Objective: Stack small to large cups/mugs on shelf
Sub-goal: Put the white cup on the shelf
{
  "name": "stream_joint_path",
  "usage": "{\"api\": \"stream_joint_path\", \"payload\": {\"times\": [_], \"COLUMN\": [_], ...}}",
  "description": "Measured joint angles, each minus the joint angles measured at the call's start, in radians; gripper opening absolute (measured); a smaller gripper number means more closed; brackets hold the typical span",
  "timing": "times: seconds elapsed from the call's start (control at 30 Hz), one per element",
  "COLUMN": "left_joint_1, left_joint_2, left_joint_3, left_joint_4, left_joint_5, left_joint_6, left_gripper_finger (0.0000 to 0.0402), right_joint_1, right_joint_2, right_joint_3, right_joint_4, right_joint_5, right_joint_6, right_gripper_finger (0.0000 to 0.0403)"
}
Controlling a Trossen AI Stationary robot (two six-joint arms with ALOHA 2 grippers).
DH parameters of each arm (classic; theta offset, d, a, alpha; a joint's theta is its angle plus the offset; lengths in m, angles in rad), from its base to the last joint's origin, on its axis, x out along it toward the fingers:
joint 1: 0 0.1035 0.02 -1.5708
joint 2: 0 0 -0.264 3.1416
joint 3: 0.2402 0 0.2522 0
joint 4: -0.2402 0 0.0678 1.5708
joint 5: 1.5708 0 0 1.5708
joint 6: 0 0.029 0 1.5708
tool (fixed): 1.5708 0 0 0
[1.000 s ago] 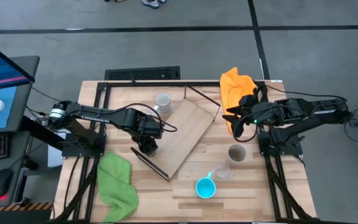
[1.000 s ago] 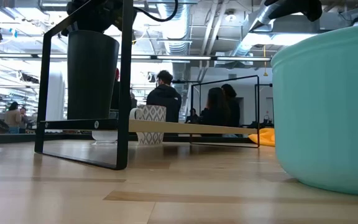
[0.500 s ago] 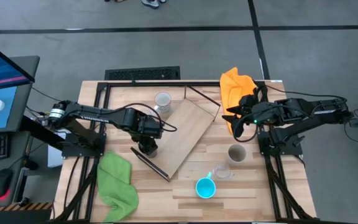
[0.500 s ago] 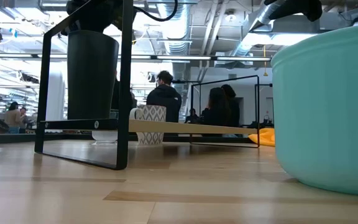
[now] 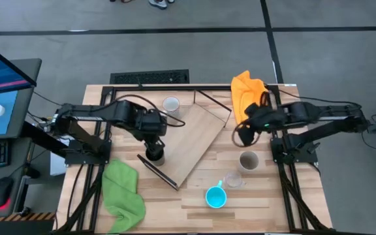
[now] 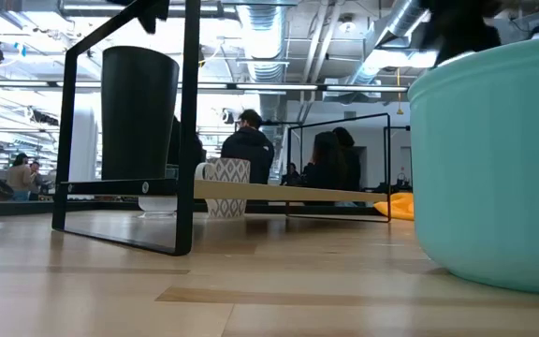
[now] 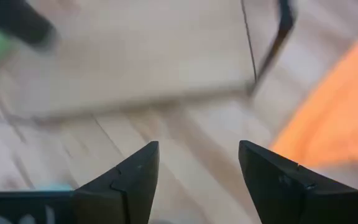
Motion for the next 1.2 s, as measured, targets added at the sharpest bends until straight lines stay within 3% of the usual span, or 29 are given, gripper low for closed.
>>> {"api": "stream_joint_path", "payload": {"times": [0.2, 0.37, 0.67, 1.0, 1.1, 1.2], "left_joint_1": [0.000, 0.000, 0.000, 0.000, 0.000, 0.000], "left_joint_2": [-0.005, -0.015, -0.016, -0.015, -0.015, -0.015], "left_joint_3": [0.141, 0.224, 0.274, 0.273, 0.273, 0.273], "left_joint_4": [-0.026, -0.027, -0.026, -0.026, -0.026, -0.026], "left_joint_5": [-0.026, -0.046, -0.057, -0.060, -0.060, -0.060], "left_joint_6": [0.012, 0.012, 0.035, 0.042, 0.041, 0.041], "left_gripper_finger": [0.0160, 0.0160, 0.0160, 0.0160, 0.0160, 0.0160], "right_joint_1": [0.019, 0.104, 0.270, 0.249, 0.244, 0.238], "right_joint_2": [0.135, 0.165, 0.123, 0.123, 0.123, 0.123], "right_joint_3": [0.000, 0.000, -0.045, -0.180, -0.180, -0.180], "right_joint_4": [-0.190, -0.241, -0.256, -0.173, -0.166, -0.178], "right_joint_5": [-0.146, -0.207, -0.194, -0.189, -0.172, -0.159], "right_joint_6": [0.031, 0.073, 0.273, 0.336, 0.346, 0.398], "right_gripper_finger": [0.0244, 0.0244, 0.0244, 0.0243, 0.0225, 0.0180]}}
